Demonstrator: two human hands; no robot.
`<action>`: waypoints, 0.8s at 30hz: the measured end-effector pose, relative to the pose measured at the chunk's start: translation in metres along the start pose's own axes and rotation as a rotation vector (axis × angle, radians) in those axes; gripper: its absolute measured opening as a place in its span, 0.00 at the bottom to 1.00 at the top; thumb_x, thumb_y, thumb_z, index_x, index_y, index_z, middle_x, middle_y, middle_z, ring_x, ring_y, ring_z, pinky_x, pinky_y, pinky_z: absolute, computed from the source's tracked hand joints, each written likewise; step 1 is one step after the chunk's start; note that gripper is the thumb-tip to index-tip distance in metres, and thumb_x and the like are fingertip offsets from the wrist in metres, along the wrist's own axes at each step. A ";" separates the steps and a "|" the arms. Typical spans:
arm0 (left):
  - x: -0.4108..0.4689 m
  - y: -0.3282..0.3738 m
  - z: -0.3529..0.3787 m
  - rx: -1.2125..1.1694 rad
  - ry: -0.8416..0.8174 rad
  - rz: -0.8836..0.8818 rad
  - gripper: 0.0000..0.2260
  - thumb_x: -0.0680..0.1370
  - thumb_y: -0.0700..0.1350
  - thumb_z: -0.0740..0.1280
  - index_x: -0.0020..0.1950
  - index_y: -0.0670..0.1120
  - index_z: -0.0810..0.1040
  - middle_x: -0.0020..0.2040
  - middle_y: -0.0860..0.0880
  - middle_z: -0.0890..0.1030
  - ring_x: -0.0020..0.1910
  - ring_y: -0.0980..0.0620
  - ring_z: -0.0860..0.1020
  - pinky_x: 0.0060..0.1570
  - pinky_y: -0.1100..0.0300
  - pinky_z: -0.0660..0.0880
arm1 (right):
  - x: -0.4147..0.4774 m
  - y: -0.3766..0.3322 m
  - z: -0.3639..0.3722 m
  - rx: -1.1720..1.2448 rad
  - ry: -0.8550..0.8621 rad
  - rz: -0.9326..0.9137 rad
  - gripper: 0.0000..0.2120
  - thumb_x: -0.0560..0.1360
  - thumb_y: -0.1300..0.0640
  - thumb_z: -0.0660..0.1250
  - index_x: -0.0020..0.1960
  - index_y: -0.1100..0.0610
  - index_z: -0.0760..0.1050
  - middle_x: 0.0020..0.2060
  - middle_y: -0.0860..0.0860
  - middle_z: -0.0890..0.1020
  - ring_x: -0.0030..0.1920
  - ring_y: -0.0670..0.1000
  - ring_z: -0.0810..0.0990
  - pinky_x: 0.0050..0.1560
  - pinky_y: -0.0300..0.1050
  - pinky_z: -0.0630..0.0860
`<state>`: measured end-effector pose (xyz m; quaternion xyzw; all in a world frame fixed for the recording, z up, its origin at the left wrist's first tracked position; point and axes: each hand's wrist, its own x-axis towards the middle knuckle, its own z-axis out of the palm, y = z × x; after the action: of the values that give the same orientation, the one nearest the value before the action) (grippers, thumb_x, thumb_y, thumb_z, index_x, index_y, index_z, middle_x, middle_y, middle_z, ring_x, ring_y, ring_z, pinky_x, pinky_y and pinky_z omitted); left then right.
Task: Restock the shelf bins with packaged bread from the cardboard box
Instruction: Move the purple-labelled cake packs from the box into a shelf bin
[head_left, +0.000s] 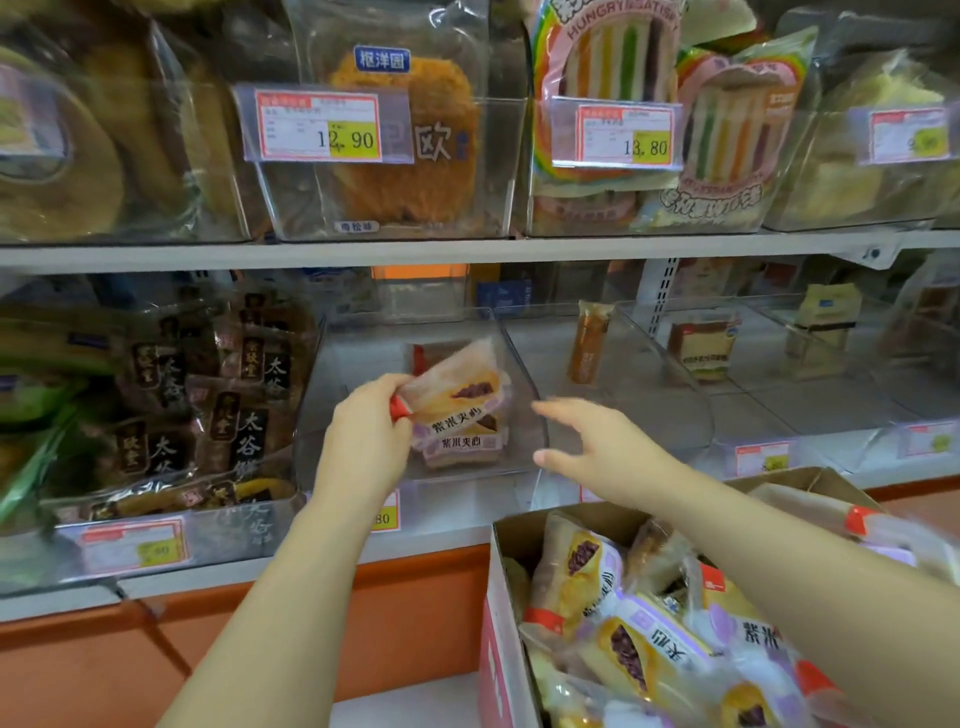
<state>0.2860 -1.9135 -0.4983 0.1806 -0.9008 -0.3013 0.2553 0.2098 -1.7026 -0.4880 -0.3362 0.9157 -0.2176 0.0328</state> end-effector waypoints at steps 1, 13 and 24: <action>0.005 -0.004 0.005 0.052 -0.039 -0.004 0.20 0.75 0.34 0.62 0.65 0.47 0.76 0.58 0.44 0.79 0.56 0.45 0.76 0.55 0.54 0.72 | 0.001 0.001 0.004 -0.021 -0.029 0.000 0.28 0.77 0.50 0.65 0.74 0.52 0.62 0.73 0.48 0.65 0.73 0.47 0.61 0.71 0.41 0.59; 0.042 -0.018 0.062 0.159 -0.346 -0.198 0.06 0.67 0.32 0.69 0.38 0.41 0.83 0.41 0.42 0.82 0.41 0.42 0.81 0.45 0.52 0.79 | 0.001 0.010 0.016 -0.119 -0.044 -0.067 0.29 0.76 0.49 0.66 0.74 0.51 0.62 0.76 0.44 0.58 0.73 0.48 0.64 0.69 0.41 0.61; 0.029 -0.013 0.053 0.219 -0.220 0.036 0.15 0.76 0.35 0.63 0.62 0.42 0.75 0.61 0.39 0.71 0.49 0.44 0.75 0.48 0.56 0.73 | -0.013 0.018 0.011 -0.076 0.002 -0.122 0.21 0.76 0.53 0.66 0.69 0.51 0.71 0.66 0.44 0.73 0.66 0.44 0.70 0.66 0.37 0.64</action>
<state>0.2346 -1.9129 -0.5326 0.1572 -0.9538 -0.2147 0.1392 0.2113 -1.6865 -0.5068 -0.3921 0.9012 -0.1845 0.0060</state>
